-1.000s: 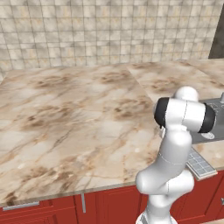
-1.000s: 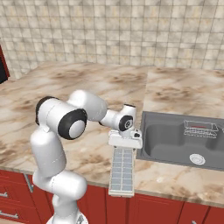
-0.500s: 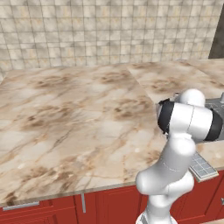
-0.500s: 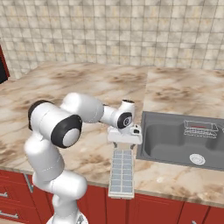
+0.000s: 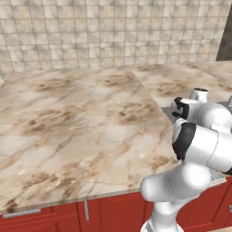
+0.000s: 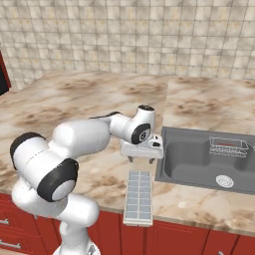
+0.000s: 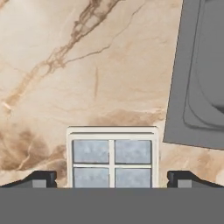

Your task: The ice cube tray has been filled with water. Take the tray and place it in the freezer to make ice. Close the freezer door after placing the tray.

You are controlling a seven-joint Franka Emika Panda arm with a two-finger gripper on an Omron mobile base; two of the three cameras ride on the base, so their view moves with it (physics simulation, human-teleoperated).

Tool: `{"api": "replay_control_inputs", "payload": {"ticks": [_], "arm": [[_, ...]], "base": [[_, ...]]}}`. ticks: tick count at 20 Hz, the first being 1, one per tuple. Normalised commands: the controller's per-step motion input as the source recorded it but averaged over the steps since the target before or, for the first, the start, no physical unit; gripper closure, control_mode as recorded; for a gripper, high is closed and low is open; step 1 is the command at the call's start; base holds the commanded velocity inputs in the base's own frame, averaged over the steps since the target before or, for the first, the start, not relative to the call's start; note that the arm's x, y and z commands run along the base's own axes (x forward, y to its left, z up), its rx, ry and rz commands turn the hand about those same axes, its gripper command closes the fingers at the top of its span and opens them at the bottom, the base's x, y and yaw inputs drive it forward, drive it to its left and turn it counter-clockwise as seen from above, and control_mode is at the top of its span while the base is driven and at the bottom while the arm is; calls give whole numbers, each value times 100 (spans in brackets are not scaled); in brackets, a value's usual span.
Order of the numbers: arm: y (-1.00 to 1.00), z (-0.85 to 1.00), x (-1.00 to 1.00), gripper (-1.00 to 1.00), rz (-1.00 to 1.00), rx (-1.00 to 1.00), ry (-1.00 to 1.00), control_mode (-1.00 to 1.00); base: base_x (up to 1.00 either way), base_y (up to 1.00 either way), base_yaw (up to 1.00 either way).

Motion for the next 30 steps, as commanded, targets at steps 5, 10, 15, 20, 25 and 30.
{"api": "replay_control_inputs", "payload": {"ticks": [5,10,15,20,25,30], "arm": [[0,51,-74,-100,-10,0,-9,-100],[-1,33,-87,-100,-20,0,-2,-100],[-20,26,-90,-100,-24,0,0,-100],[-47,19,-74,-100,-22,5,-1,-100],[-47,1,-73,-100,-13,12,-4,-100],[-32,-1,-57,-100,-3,23,-12,-100]], "base": [[0,0,0],[0,0,0],[0,0,0],[0,0,0],[0,0,0],[0,0,0]]}}
